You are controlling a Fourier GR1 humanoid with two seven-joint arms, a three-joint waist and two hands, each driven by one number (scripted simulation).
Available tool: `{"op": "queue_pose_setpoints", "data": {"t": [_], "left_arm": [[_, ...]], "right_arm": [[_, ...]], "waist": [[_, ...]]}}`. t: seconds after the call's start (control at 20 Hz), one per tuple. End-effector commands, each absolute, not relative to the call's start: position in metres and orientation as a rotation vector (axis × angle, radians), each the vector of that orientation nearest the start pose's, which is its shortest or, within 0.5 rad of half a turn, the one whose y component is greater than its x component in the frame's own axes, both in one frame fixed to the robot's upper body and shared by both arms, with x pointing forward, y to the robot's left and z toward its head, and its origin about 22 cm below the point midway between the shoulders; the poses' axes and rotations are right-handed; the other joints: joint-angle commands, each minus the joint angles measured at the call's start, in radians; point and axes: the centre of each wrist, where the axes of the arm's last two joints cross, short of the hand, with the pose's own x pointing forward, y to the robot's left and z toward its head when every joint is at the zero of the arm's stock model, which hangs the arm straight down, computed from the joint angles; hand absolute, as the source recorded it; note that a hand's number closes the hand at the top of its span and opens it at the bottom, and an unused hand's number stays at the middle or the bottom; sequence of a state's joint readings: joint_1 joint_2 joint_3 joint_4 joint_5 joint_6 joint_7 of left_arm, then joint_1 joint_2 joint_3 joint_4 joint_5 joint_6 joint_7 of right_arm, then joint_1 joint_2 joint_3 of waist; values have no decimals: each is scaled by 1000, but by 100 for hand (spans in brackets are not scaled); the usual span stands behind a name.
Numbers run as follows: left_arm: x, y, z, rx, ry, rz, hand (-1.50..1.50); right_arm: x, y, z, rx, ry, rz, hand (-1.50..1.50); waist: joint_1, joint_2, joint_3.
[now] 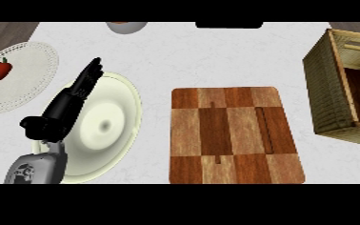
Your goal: Pick the lemon from the cutting board and place it in the basket
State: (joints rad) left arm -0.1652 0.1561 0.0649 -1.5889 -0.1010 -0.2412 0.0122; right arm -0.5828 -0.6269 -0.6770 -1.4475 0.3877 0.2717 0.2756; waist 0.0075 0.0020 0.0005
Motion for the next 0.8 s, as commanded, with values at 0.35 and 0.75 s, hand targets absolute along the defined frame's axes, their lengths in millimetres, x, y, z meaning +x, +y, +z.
{"op": "queue_pose_setpoints", "data": {"t": [0.35,0.75], "left_arm": [[291,255,71,40,-1691,-388,0],[268,265,58,41,-1695,-385,0]], "right_arm": [[300,-488,227,-1017,-1721,-143,150],[313,-503,227,-1047,-1742,-4,-150]], "waist": [[-1,1,0],[0,-2,0]]}}
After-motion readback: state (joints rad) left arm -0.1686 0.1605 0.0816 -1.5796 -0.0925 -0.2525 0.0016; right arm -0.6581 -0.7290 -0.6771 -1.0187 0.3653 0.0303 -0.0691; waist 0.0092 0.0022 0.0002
